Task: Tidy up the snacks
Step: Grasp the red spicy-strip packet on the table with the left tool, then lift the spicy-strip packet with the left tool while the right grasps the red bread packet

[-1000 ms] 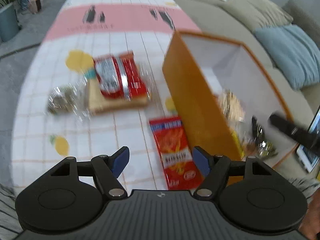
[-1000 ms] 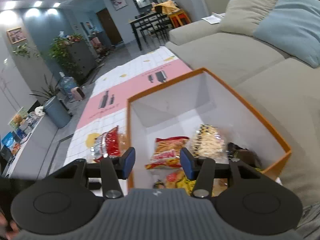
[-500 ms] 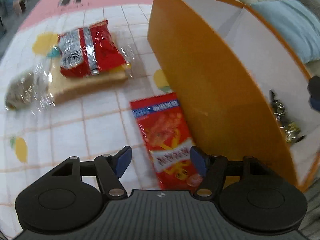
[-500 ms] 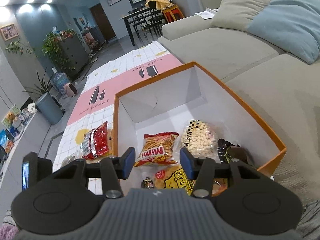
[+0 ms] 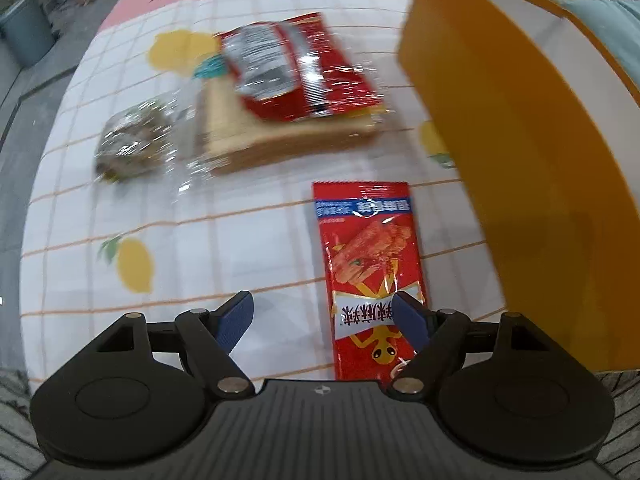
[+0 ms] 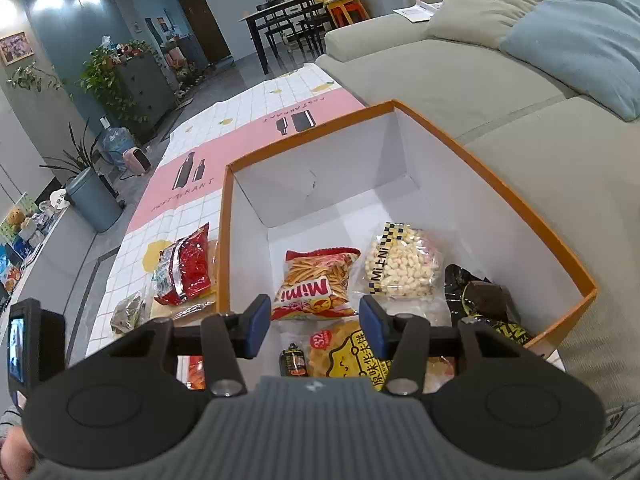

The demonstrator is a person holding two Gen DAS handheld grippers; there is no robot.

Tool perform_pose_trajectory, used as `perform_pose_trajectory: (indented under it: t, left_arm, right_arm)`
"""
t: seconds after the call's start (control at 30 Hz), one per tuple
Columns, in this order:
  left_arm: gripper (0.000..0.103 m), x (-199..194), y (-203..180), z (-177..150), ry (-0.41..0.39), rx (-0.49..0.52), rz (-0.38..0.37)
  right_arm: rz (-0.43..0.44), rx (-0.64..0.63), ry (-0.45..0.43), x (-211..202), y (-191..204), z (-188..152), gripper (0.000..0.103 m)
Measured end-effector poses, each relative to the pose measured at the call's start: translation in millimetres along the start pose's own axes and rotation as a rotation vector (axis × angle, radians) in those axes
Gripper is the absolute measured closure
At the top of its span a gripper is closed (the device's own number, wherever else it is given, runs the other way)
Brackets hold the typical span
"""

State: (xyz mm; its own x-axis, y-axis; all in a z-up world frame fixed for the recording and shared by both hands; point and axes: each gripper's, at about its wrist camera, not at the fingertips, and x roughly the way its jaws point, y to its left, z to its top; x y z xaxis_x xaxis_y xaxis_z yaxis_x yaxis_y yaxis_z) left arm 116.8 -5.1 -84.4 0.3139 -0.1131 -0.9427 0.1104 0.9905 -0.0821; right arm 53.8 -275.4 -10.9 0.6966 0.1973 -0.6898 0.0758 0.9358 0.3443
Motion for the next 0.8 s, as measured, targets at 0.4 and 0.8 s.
perform_pose_trajectory:
  t: [0.4, 0.8]
  left_arm:
    - [0.01, 0.3, -30.8, 6.9, 0.033, 0.1, -0.054]
    - [0.05, -11.5, -24.2, 2.3, -0.037, 0.029, -0.031]
  right_arm:
    - [-0.002, 0.007, 0.0, -1.9, 0.7, -0.9, 0.054]
    - [-0.016, -0.011, -0.014, -3.7, 2.4, -0.5, 0.054]
